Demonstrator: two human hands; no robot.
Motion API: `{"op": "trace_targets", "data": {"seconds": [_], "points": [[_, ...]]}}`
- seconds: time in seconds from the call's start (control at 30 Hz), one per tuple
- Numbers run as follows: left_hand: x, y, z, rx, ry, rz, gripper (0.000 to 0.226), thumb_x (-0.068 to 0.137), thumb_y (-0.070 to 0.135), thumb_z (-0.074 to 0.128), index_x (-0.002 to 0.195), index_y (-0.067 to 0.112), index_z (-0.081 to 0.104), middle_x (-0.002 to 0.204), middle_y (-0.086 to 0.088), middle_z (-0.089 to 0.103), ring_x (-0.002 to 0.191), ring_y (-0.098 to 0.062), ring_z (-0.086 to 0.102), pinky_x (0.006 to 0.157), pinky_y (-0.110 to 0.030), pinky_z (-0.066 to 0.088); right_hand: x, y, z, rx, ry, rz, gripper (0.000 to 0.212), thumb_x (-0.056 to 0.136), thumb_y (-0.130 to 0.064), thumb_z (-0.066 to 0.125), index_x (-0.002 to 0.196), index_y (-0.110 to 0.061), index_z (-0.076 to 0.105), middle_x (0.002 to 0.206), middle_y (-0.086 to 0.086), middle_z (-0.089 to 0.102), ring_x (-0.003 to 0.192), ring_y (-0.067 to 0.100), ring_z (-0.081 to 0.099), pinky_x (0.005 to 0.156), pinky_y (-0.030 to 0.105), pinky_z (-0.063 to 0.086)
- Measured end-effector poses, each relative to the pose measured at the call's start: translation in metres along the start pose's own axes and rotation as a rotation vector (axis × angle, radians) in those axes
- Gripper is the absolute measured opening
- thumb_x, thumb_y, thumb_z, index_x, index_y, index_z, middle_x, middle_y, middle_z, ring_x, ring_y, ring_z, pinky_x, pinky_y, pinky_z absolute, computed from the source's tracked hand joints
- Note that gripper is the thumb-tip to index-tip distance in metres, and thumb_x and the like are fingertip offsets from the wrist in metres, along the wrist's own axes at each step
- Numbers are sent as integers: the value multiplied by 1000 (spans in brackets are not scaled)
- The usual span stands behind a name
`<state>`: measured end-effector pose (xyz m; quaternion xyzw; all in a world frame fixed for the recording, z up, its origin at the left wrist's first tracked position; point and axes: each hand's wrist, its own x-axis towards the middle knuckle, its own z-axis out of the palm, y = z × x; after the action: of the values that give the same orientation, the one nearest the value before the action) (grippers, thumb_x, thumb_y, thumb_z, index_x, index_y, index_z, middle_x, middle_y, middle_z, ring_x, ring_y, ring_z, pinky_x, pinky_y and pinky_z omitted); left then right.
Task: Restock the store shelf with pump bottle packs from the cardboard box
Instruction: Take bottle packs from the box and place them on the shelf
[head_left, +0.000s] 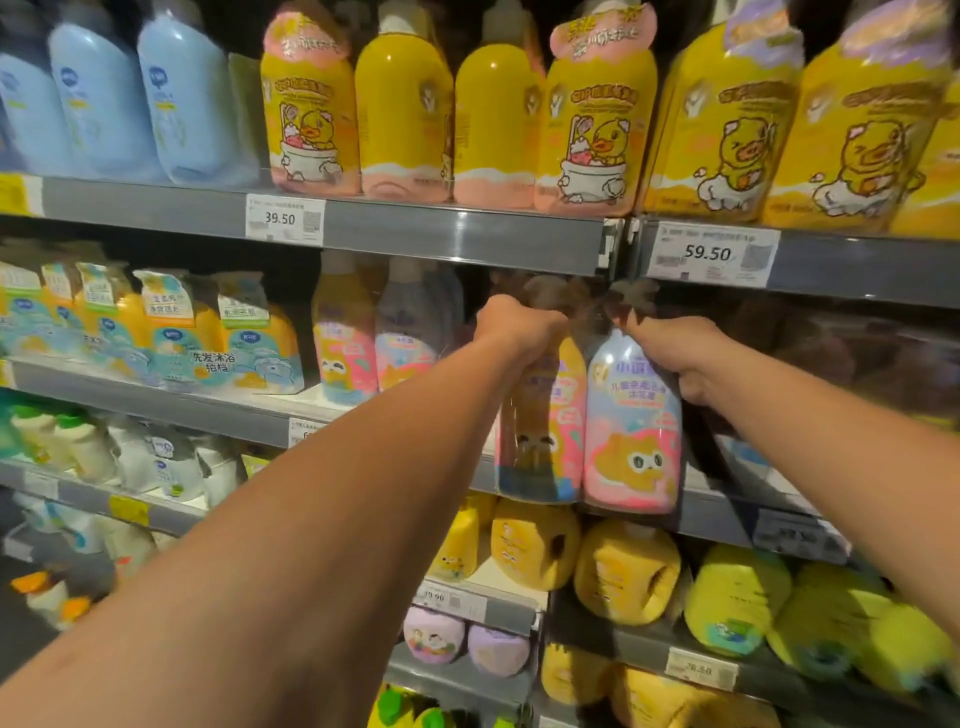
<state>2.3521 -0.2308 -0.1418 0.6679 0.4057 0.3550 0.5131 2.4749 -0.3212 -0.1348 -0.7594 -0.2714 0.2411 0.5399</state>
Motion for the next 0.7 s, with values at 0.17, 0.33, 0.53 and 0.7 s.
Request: {"op": "trace_targets", "data": {"seconds": [0.17,0.33,0.53,0.7], "points": [[6,12,2,141,104,0,29,100,9,43,120,-4,60,116,-14,63,119,-29,58,60,-8,48,20,-1,3,61,-67,42,31,100,-18,50,70,-9,50,52,6,58,25,6,50,35,19,44],[18,14,-3,219,164,-24,37,102,11,41,137,2,50,145,-11,49,133,-25,46,72,-13,44,25,-4,8,203,-117,44,29,103,-15,42,75,-12,48,33,-5,55,28,6,54,35,17,45],[29,8,-5,64,189,38,37,100,12,45,134,2,52,137,-11,55,117,-22,58,88,-19,46,19,-8,15,294,-111,25,28,104,-17,38,77,-14,45,65,0,57,57,12,56,47,17,47],[22,-16,-16,-19,9,-15,20,83,23,71,93,6,68,83,-7,67,62,-16,63,49,-19,52,1,-3,18,310,-25,-34,24,100,-17,48,76,-14,46,75,1,51,58,10,56,54,23,48]]}}
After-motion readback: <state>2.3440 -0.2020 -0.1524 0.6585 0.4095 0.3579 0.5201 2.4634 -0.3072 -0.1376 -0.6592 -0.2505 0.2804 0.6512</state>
